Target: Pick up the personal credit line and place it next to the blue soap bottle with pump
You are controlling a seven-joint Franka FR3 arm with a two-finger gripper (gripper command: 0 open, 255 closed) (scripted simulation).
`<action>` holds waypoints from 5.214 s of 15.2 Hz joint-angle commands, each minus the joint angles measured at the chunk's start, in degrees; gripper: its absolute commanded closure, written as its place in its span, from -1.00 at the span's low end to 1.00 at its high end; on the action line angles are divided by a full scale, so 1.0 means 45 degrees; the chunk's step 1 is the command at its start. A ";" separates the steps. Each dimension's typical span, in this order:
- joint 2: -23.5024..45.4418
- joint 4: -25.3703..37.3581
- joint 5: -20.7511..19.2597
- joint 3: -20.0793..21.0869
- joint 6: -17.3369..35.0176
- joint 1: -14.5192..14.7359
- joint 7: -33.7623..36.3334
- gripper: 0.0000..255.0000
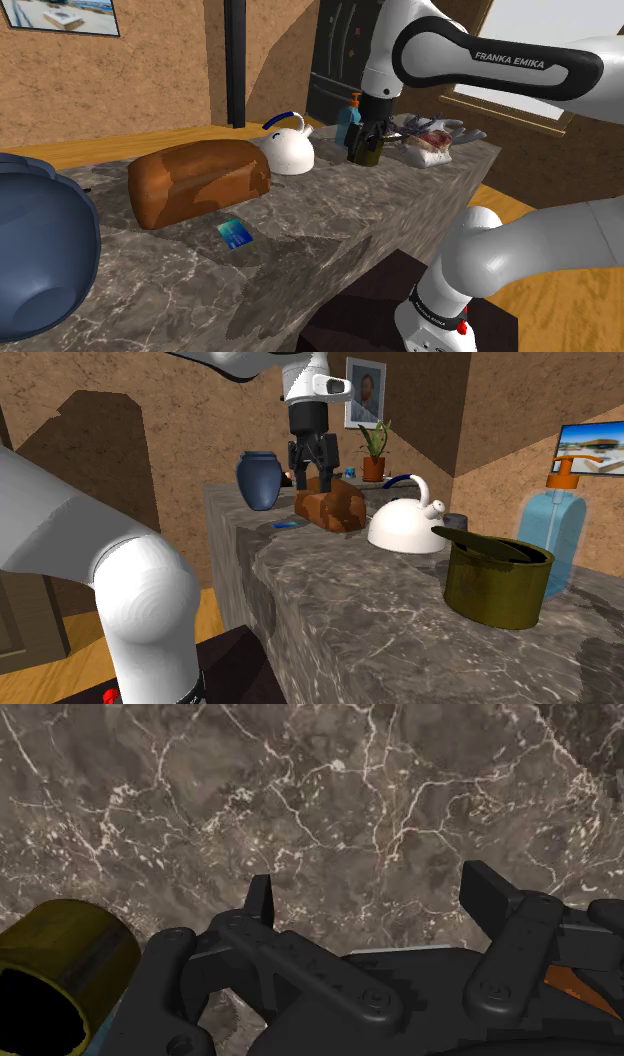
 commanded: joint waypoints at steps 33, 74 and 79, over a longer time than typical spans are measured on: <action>0.9696 0.4060 -0.0975 0.6358 0.6330 0.0745 0.9282 -1.00; 0.9202 0.6391 -0.0557 0.6266 0.3612 0.0696 0.8694 1.00; 0.9201 0.7244 -0.0532 0.6262 0.2763 0.0693 0.8602 1.00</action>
